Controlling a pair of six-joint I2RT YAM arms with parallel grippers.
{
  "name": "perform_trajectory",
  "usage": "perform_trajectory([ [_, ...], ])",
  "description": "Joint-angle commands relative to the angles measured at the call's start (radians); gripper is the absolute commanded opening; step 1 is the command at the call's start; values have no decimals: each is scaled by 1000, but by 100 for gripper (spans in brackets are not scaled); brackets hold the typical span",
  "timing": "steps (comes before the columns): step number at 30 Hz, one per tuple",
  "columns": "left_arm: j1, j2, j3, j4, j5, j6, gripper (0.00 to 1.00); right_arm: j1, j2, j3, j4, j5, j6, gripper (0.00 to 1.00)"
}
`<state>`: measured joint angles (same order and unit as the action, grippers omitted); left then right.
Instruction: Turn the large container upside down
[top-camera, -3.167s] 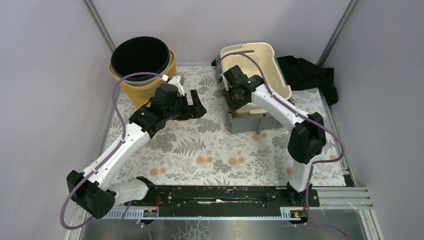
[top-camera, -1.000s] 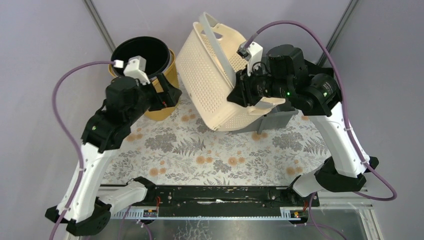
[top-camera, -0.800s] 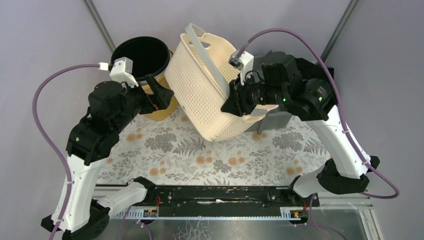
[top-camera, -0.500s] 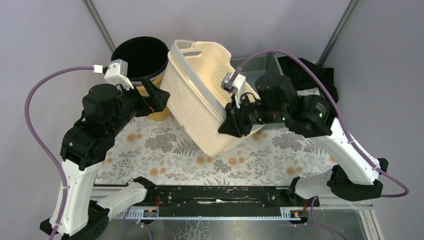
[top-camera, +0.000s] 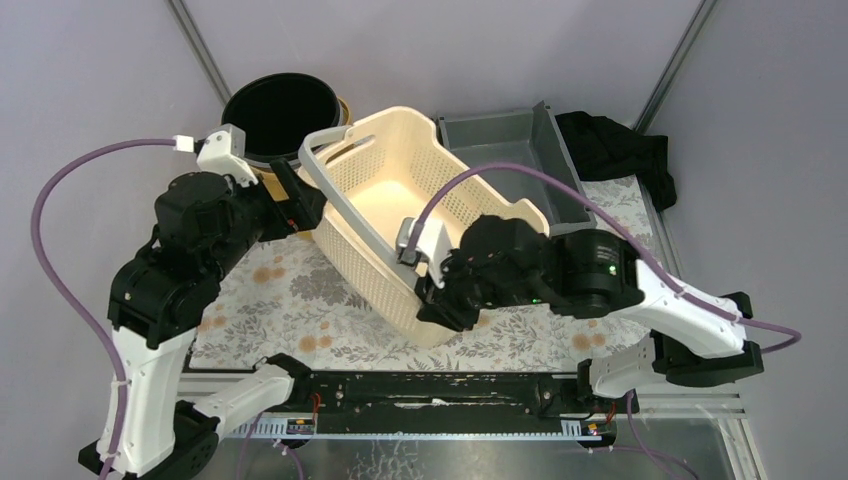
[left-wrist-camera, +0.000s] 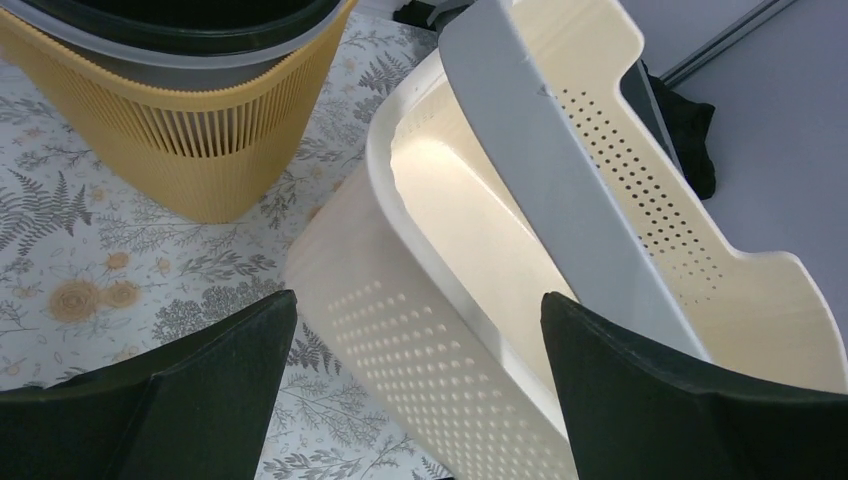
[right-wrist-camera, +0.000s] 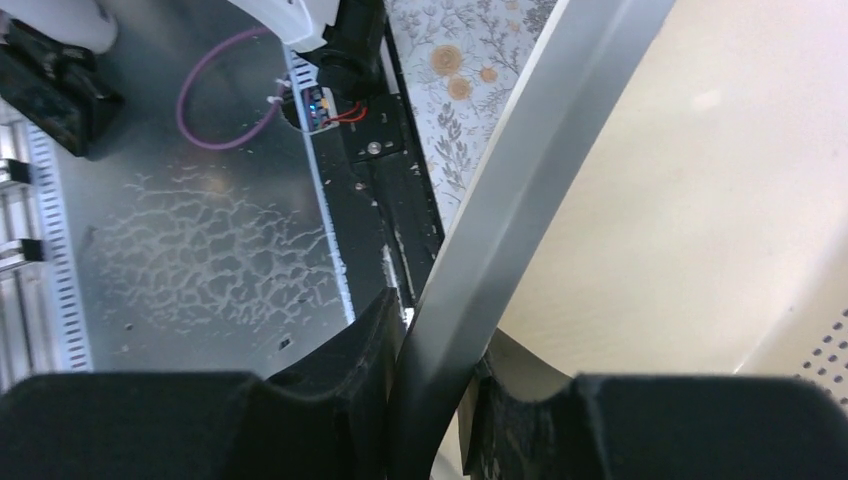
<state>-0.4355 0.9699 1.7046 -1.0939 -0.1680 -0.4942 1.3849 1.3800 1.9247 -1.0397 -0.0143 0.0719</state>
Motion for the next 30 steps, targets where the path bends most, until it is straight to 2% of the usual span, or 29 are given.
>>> perform_trajectory([
  [1, 4, -8, 97, 37, 7, -4, 100, 95, 61, 57, 96, 92, -127, 0],
  [5, 3, -13, 146, 6, -5, -4, 100, 120, 91, 25, 128, 106, -122, 0],
  [9, 3, -41, 149, -12, -6, -10, 100, 120, 66, -73, 235, 126, -95, 0],
  [19, 3, -148, -79, 14, -15, -48, 100, 121, 112, -223, 361, 129, -82, 0],
  [26, 3, -204, -175, 28, 13, -66, 100, 116, 150, -329, 441, 162, -90, 0],
  [30, 2, -230, -233, 34, 9, -72, 100, 63, 185, -354, 466, 140, -92, 7],
])
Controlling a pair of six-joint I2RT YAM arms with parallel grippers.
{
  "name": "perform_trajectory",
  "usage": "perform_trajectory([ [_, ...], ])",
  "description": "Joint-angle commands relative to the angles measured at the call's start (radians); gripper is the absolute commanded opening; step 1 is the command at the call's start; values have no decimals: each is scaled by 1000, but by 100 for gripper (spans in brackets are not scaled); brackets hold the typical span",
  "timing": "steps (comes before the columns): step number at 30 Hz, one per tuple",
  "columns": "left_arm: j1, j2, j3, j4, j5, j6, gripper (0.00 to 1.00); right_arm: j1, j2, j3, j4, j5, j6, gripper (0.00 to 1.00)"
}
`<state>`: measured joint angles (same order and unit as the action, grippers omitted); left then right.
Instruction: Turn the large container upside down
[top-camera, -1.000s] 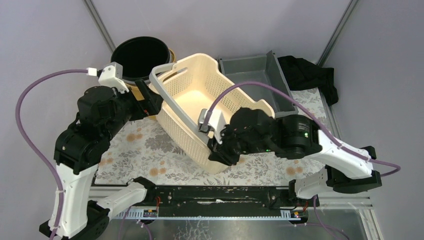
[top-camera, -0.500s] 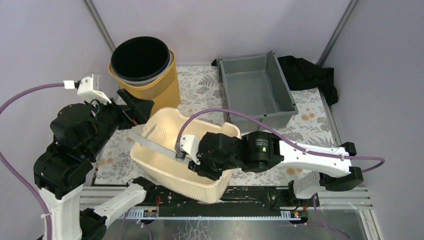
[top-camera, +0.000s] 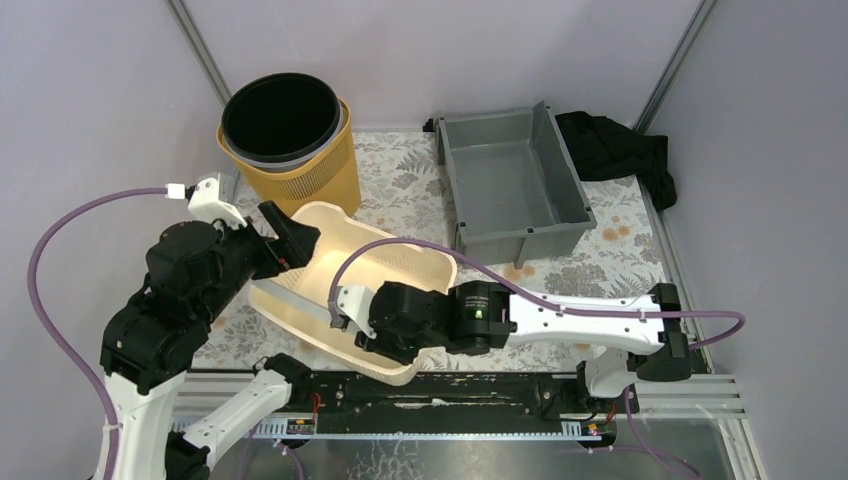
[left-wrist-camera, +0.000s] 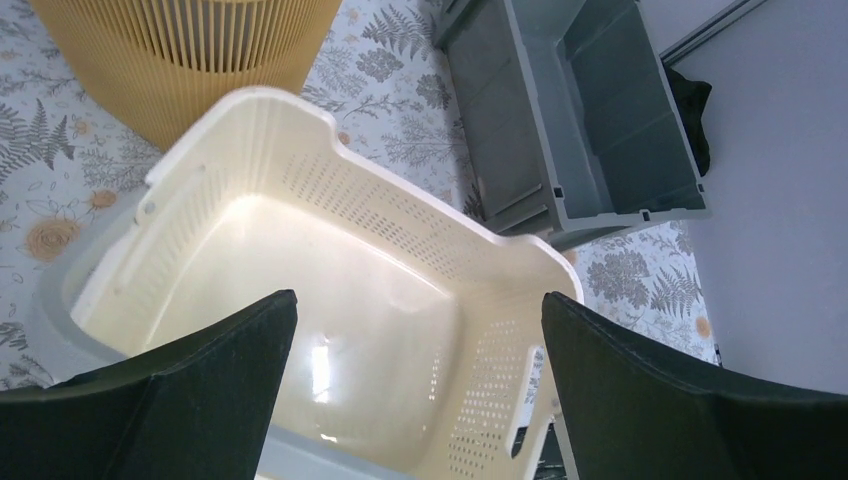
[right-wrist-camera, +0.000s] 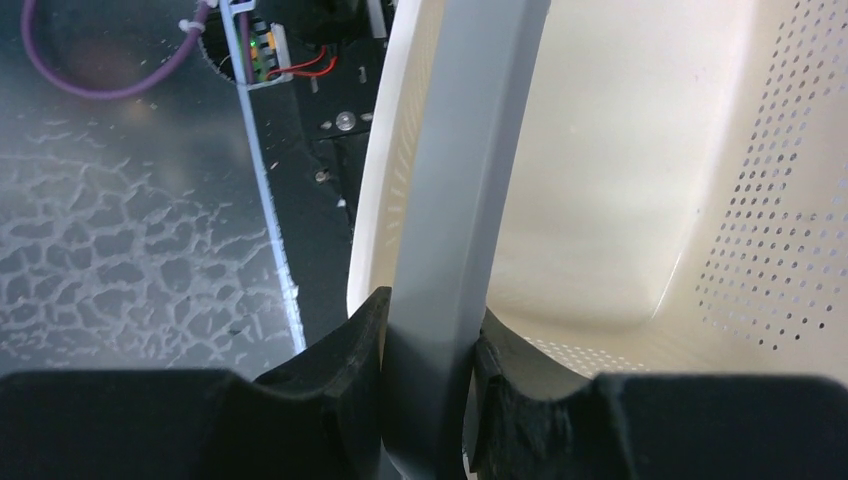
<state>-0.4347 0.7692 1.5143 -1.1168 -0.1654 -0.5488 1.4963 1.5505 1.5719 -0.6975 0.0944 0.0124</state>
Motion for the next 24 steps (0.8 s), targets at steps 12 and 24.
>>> perform_trajectory([
  [12, 3, -19, -161, 124, 18, -14, 100, -217, 45, -75, 193, -92, -35, 54],
  [24, 2, 14, -257, 193, 35, -11, 100, -335, -10, -126, 214, -115, 3, 88],
])
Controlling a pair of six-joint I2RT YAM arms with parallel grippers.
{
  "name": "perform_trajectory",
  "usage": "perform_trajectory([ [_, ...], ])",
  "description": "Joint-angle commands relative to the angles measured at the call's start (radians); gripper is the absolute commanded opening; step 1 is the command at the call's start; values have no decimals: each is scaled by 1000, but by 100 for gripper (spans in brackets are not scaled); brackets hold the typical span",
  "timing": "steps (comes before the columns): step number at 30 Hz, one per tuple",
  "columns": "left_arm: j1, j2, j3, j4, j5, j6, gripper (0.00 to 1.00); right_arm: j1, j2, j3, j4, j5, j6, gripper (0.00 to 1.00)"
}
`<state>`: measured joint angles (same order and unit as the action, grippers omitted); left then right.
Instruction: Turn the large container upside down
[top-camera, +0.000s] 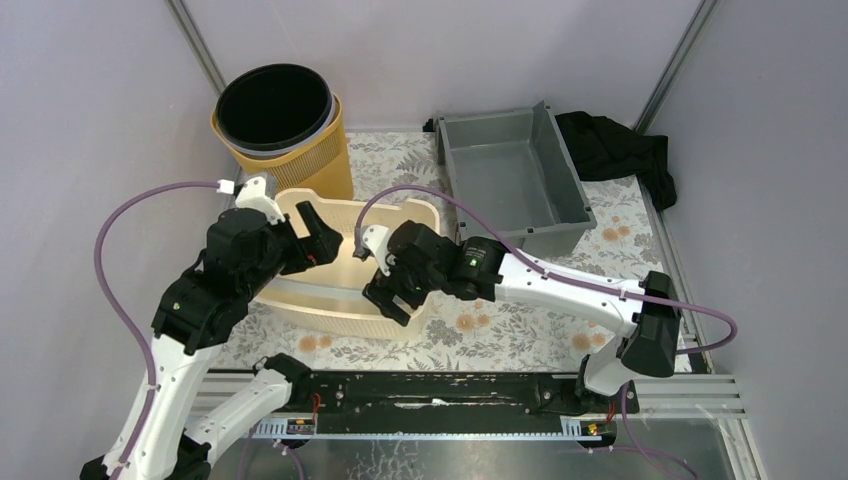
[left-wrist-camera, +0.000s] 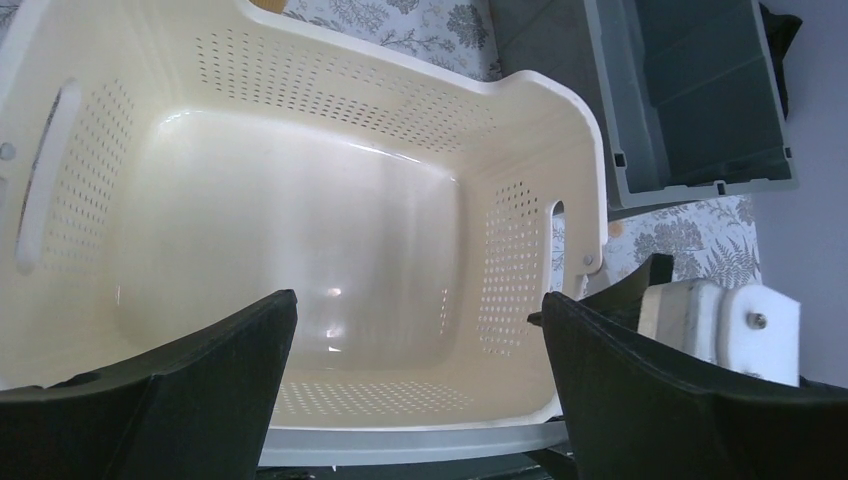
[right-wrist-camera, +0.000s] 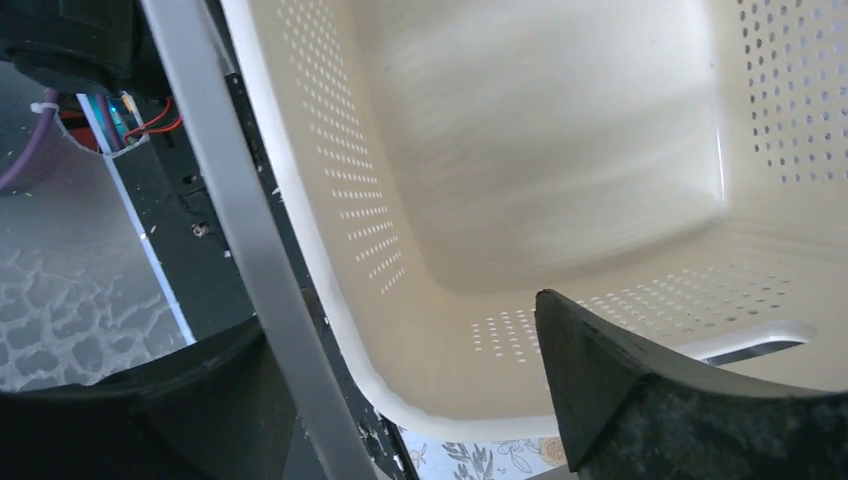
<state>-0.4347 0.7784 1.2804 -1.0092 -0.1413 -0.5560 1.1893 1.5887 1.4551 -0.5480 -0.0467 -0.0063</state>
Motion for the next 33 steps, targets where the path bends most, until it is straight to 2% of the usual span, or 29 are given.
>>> perform_trajectory([
  [1, 2, 7, -30, 91, 11, -4, 100, -32, -61, -8, 62, 35, 27, 93],
  [2, 2, 9, -36, 95, 15, -4, 100, -36, -79, -7, 59, 45, 33, 100],
  [7, 2, 15, -66, 118, 24, 0, 100, -78, -144, -6, 45, 132, 69, 99],
  [10, 3, 25, -75, 131, 30, 5, 100, -147, -182, -15, 32, 160, 108, 99],
  [16, 2, 33, -78, 139, 37, 8, 100, -274, -256, -66, 39, 145, 151, 99],
  [18, 2, 32, -80, 139, 37, 10, 100, -286, -266, -72, 34, 111, 141, 99],
  [23, 2, 36, -74, 137, 36, 16, 100, -288, -307, -111, 35, -169, 68, 99],
  [33, 2, 42, -70, 133, 41, 16, 100, -288, -396, -171, 11, -410, 40, 99],
])
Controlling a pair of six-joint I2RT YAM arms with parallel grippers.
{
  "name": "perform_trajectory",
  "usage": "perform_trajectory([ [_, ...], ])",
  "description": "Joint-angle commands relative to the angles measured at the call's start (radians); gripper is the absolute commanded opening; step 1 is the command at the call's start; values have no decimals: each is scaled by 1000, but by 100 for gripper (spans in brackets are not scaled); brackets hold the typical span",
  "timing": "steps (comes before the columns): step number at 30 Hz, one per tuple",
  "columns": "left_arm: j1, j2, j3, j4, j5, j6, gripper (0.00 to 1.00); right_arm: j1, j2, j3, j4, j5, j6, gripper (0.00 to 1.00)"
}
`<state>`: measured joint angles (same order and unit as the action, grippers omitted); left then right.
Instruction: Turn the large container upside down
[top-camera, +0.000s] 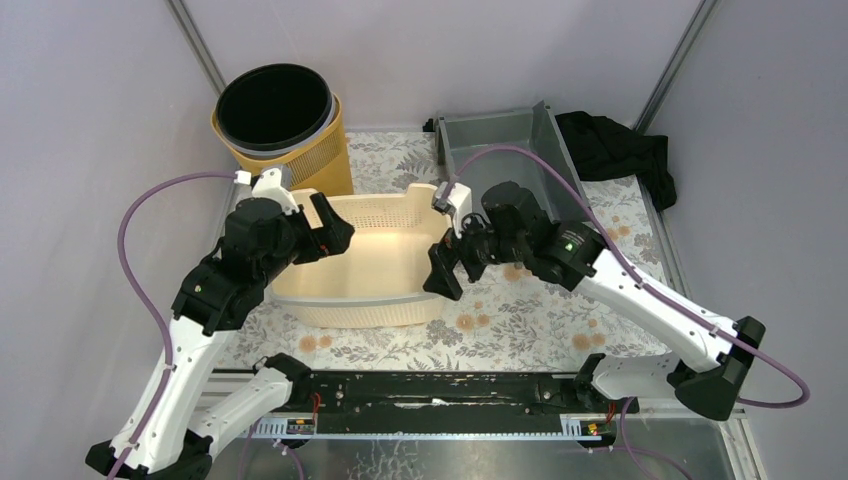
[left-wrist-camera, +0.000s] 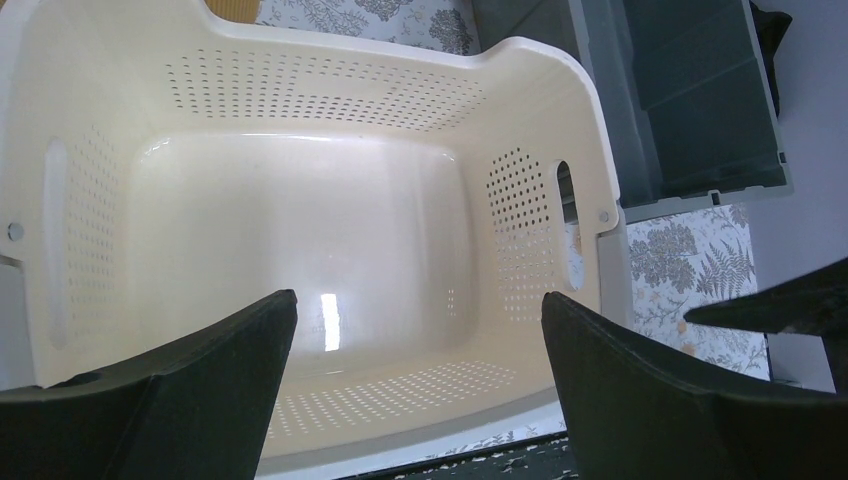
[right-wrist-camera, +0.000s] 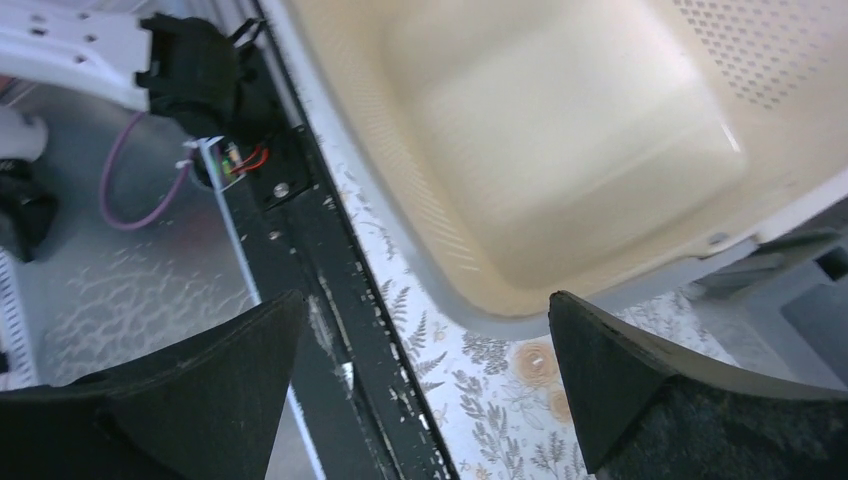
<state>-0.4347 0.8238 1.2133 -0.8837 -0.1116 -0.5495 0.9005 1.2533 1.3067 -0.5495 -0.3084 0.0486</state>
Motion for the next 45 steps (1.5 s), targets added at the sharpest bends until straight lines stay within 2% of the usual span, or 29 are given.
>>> perform_trajectory([
  [1, 2, -4, -2, 7, 12, 10, 100, 1, -70, -31, 20, -162, -14, 99],
  [4, 2, -3, 0, 3, 12, 12, 100, 1, -84, -45, 31, -184, -10, 99],
  [18, 2, 10, 1, 2, 11, 19, 100, 1, -53, -52, 56, -110, -1, 99],
  [23, 2, 11, -7, 3, 10, 17, 100, 1, -50, -58, 64, -55, 9, 99],
  [28, 2, 9, -16, 7, 11, 17, 100, -11, -59, -64, 75, 66, 44, 99],
  [35, 2, 4, -27, 12, 17, 14, 100, -108, -43, -67, 72, 108, 111, 99],
  [45, 1, -11, -45, 10, 16, 16, 100, -329, -11, -165, 88, 200, 232, 99],
])
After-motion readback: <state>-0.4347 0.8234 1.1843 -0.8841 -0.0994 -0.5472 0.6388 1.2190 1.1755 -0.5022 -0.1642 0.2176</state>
